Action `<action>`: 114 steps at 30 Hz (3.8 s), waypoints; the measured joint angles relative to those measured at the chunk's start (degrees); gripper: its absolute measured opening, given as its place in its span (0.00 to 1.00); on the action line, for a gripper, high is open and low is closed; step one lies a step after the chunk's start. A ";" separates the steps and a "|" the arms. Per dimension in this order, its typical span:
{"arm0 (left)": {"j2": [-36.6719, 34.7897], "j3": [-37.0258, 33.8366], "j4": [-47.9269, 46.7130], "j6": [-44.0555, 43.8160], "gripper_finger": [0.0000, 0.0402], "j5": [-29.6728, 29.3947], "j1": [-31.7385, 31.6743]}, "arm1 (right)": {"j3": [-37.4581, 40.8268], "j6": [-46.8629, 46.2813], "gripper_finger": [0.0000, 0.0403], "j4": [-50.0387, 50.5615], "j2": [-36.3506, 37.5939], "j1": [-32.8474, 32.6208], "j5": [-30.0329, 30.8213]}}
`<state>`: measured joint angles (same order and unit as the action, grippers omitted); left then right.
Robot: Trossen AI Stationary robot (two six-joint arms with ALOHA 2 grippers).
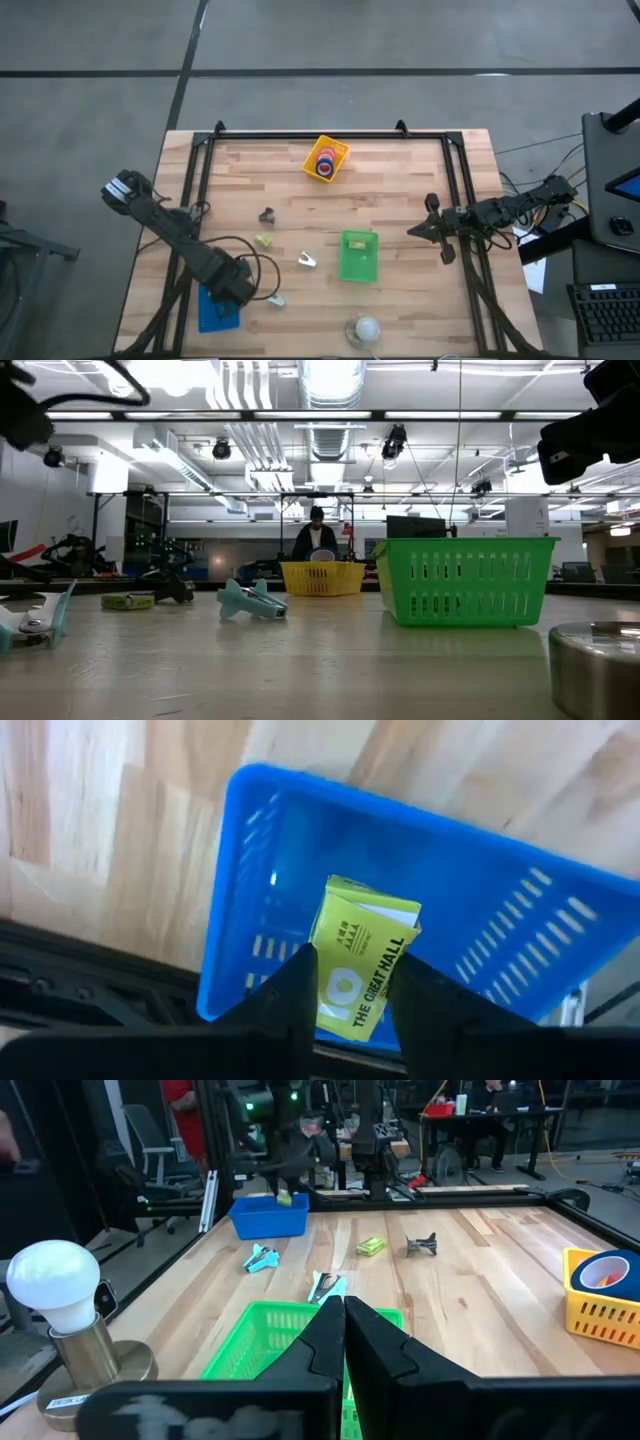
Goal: Pick and place Stapler, Stapler remover, tape
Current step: Put the top green staple box into the green bin
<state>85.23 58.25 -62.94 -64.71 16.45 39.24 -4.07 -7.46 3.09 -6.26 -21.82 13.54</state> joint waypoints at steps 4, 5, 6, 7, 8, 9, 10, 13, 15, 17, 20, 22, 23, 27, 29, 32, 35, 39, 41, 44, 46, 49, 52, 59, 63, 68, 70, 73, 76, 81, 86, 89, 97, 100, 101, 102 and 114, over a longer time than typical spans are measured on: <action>0.02 -1.95 1.90 1.82 0.28 5.81 -0.01 | 0.01 0.00 0.02 0.00 0.01 0.00 -0.01; 0.02 -2.22 2.07 2.16 0.26 5.69 -0.01 | 0.01 0.00 0.02 0.00 0.01 0.00 0.00; 0.02 -2.34 1.96 2.40 0.25 5.61 -0.04 | 0.02 0.00 0.02 0.00 0.02 0.00 0.00; 0.02 -2.37 2.02 2.81 0.23 5.57 -0.06 | 0.01 0.00 0.02 0.00 0.02 0.00 0.00; 0.02 -2.37 2.20 3.13 0.22 5.50 -0.12 | 0.02 0.00 0.02 0.00 0.00 0.00 0.00; 0.00 -2.37 2.32 3.15 0.21 5.11 -0.14 | 0.00 0.00 0.02 0.00 0.00 0.00 0.00; -0.04 -2.37 2.34 3.09 0.19 4.85 -0.15 | 0.02 0.00 0.02 0.00 0.02 0.00 0.00; -0.04 -2.00 2.47 3.15 0.19 4.65 -0.15 | 0.02 0.00 0.02 0.00 0.00 0.00 0.00; -0.09 -1.22 2.50 3.53 0.18 4.54 -0.15 | 0.00 0.00 0.02 0.00 0.00 0.00 0.00; -0.26 -0.34 2.48 3.75 0.17 4.15 -0.15 | 0.01 0.00 0.02 0.02 0.01 0.00 0.00; -0.95 0.42 2.67 2.23 0.14 3.01 -0.15 | 0.00 0.00 0.02 0.00 0.00 0.00 0.00; -1.07 0.13 2.75 1.29 0.12 1.74 -0.07 | 0.02 0.00 0.02 0.00 0.00 0.00 0.00; -1.07 -0.25 2.98 1.05 0.12 1.06 0.15 | 0.02 0.00 0.02 0.02 0.00 0.00 0.00; -1.01 -1.28 5.60 -1.09 0.17 0.02 1.76 | 0.01 0.00 0.02 0.00 0.01 0.00 0.00; -0.94 -1.71 5.98 -3.03 0.23 -1.15 2.65 | 0.02 0.00 0.02 0.01 0.00 0.01 0.00; -0.93 -2.47 7.32 -5.54 0.36 -3.24 4.29 | 0.02 0.00 0.02 0.02 0.00 0.02 0.00; -0.92 -3.40 9.88 -6.57 0.49 -4.22 6.17 | 0.01 0.00 0.02 0.02 0.00 0.02 0.00; -0.75 -5.57 14.72 -7.64 0.61 -4.73 8.00 | 0.02 0.00 0.02 0.00 -0.12 0.02 0.00; -0.39 -6.70 15.73 -7.71 0.64 -5.53 8.66 | 0.02 0.00 0.02 0.00 -0.22 0.02 0.00; -0.05 -8.59 16.56 -7.72 0.65 -5.93 8.86 | 0.02 0.00 0.02 0.00 -0.22 0.01 0.00; 0.28 -9.90 17.18 -7.38 0.64 -6.72 9.01 | 0.02 0.00 0.02 -0.01 -0.22 0.02 0.00; 0.50 -11.61 19.62 -7.31 0.63 -7.04 9.10 | 0.02 0.00 0.02 -0.04 -0.22 0.02 0.00; 0.50 -13.05 20.12 -7.26 0.63 -8.35 9.08 | 0.01 0.00 0.02 -0.05 -0.24 0.00 0.00; 0.22 -15.39 24.96 -6.36 0.55 -8.96 9.08 | 0.02 0.00 0.02 -0.07 -0.24 0.02 0.00; 0.22 -15.22 25.49 -5.85 0.40 -8.63 8.97 | 0.02 0.00 0.02 -0.12 -0.24 0.02 0.00; 0.19 -15.12 25.86 -5.66 0.23 -8.61 8.92 | 0.02 0.00 0.02 -0.17 -0.24 0.02 0.00; 0.00 -15.14 25.75 -5.42 0.23 -8.56 8.92 | 0.02 0.00 0.02 -0.17 -0.24 0.02 0.00; -0.68 -15.18 25.56 -5.38 0.23 -8.45 8.92 | 0.02 0.00 0.02 -0.17 -0.24 0.01 0.00; -1.83 -14.55 24.42 -5.19 0.23 -8.13 8.88 | 0.02 0.00 0.02 -0.16 -0.24 0.01 0.00; -4.88 -11.86 19.97 -5.33 0.30 -7.97 8.43 | 0.02 0.00 0.02 -0.17 -0.24 0.01 0.00; -8.63 -7.74 15.37 -4.05 0.27 -11.73 7.13 | 0.02 0.00 0.02 -0.17 -0.27 0.00 -0.01; -10.86 -5.31 14.55 -0.60 0.26 -17.64 4.98 | 0.02 0.00 0.02 -0.15 -0.27 0.00 0.00; -11.71 -0.18 17.94 17.30 0.29 -23.87 -7.09 | 0.01 0.00 0.02 -0.15 -0.27 0.01 0.00; -9.95 0.35 25.82 27.66 0.28 -23.11 -12.73 | 0.02 0.00 0.02 -0.15 -0.27 0.01 0.00; -9.29 0.61 28.62 31.38 0.28 -22.18 -14.46 | 0.02 0.00 0.02 -0.17 -0.27 0.00 0.00; -8.44 0.93 31.29 34.65 0.28 -21.24 -16.04 | 0.02 0.01 0.02 -0.15 -0.27 0.02 0.00; 5.71 7.73 57.22 58.58 0.29 -17.21 -28.54 | 0.02 0.00 0.02 -0.15 -0.27 0.02 0.00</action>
<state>90.94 65.99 -5.73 -6.14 -0.77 10.70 -4.05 -7.46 2.94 -6.52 -21.80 13.54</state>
